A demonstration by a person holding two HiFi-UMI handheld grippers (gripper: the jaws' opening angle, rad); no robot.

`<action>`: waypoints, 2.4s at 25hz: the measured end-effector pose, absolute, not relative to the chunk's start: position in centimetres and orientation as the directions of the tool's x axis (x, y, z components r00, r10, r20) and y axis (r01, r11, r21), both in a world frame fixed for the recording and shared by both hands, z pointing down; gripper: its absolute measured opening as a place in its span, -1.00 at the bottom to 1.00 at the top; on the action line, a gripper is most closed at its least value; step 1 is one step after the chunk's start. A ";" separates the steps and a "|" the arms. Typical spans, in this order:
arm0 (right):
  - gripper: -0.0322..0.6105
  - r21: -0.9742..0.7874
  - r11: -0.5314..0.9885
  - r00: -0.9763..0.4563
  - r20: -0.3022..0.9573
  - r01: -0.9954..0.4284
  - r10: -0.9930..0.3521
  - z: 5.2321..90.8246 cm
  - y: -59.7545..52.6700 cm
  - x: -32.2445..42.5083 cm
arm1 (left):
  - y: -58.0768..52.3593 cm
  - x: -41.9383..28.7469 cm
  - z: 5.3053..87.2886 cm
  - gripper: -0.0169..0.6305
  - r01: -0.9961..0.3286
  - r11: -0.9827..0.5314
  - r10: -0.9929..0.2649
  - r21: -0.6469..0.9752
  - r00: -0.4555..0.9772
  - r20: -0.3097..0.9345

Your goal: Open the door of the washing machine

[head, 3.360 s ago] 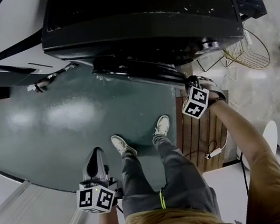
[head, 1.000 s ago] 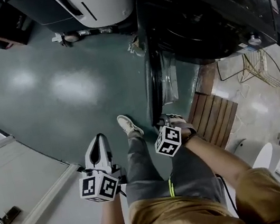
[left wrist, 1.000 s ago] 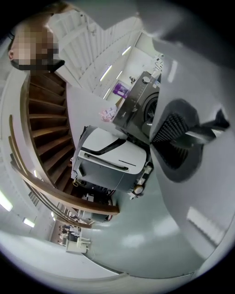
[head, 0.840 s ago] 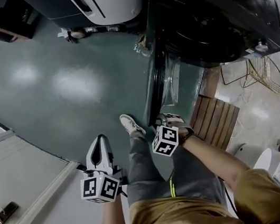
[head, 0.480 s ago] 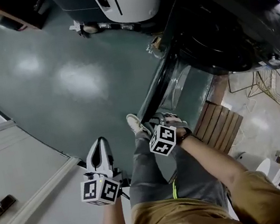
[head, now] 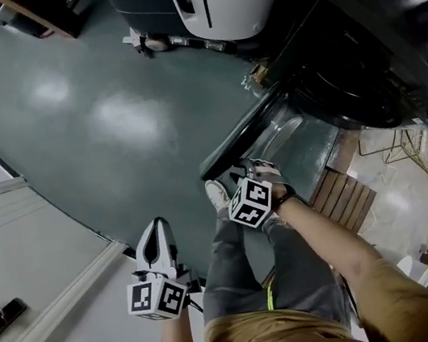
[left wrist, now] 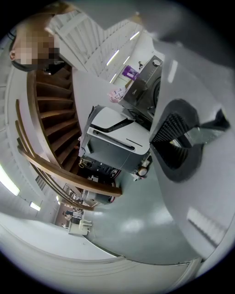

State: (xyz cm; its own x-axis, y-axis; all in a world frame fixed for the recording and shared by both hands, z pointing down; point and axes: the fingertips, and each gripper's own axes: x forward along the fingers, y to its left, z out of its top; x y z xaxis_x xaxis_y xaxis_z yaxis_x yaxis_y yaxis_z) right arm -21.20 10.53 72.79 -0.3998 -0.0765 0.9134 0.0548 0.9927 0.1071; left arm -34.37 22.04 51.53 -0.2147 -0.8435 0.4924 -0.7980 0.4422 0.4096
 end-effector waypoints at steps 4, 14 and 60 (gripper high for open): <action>-0.57 0.129 0.991 -0.426 0.900 0.047 -0.097 72.2 9.0 -24.2 | 21.5 -36.2 51.6 -0.76 -0.795 0.446 -0.845 0.410 -0.223 0.486; -0.57 0.176 0.984 -0.434 0.890 0.037 -0.142 72.6 4.4 -29.9 | 19.8 -40.2 52.3 -0.76 -0.779 0.464 -0.833 0.421 -0.223 0.506; -0.89 0.453 0.884 -0.389 0.799 -0.111 -0.459 63.3 -14.9 -30.7 | 8.6 -42.1 50.5 -0.76 -0.846 0.270 -0.889 0.460 -0.035 0.456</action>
